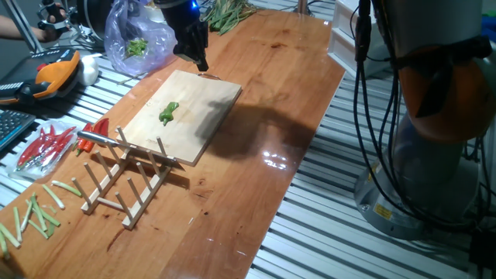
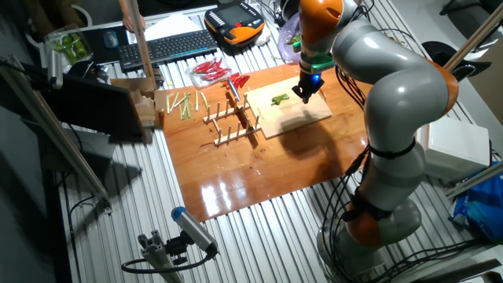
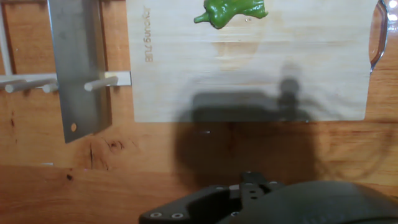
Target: Chop the chili peppers
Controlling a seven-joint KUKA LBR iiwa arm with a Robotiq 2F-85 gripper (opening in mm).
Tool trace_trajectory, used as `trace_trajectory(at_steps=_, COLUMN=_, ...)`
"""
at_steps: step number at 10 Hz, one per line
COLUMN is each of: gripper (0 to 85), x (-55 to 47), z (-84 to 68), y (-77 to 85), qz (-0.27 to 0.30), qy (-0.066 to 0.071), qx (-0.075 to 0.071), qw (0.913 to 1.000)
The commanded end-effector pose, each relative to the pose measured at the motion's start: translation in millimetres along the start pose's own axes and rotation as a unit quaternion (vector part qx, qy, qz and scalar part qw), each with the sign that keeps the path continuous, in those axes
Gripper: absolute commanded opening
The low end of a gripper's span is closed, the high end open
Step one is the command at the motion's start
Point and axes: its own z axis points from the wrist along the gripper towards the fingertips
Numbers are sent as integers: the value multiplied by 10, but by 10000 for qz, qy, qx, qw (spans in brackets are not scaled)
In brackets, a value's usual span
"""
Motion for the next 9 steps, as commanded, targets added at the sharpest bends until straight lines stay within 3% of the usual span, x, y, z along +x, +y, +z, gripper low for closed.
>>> trace_trajectory(at_steps=1, gripper=0, x=0, z=0, y=0, qz=-5, qy=1, qx=0, qw=10000)
trace_trajectory(at_steps=4, gripper=0, x=0, z=-1, y=-1, qz=70, qy=-23, qx=-5, qw=10000)
trace_trajectory(at_steps=5, gripper=0, x=0, z=-1, y=-1, qz=252, qy=-115, qx=-6, qw=9996)
trace_trajectory(at_steps=6, gripper=0, x=0, z=-1, y=-1, qz=675, qy=-452, qx=-314, qw=9962)
trace_trajectory(at_steps=7, gripper=0, x=0, z=-1, y=-1, qz=761, qy=-570, qx=-178, qw=9953)
trace_trajectory(at_steps=8, gripper=0, x=0, z=-1, y=-1, qz=808, qy=-485, qx=-213, qw=9953)
trace_trajectory(at_steps=9, gripper=0, x=0, z=-1, y=-1, qz=788, qy=-539, qx=-203, qw=9952)
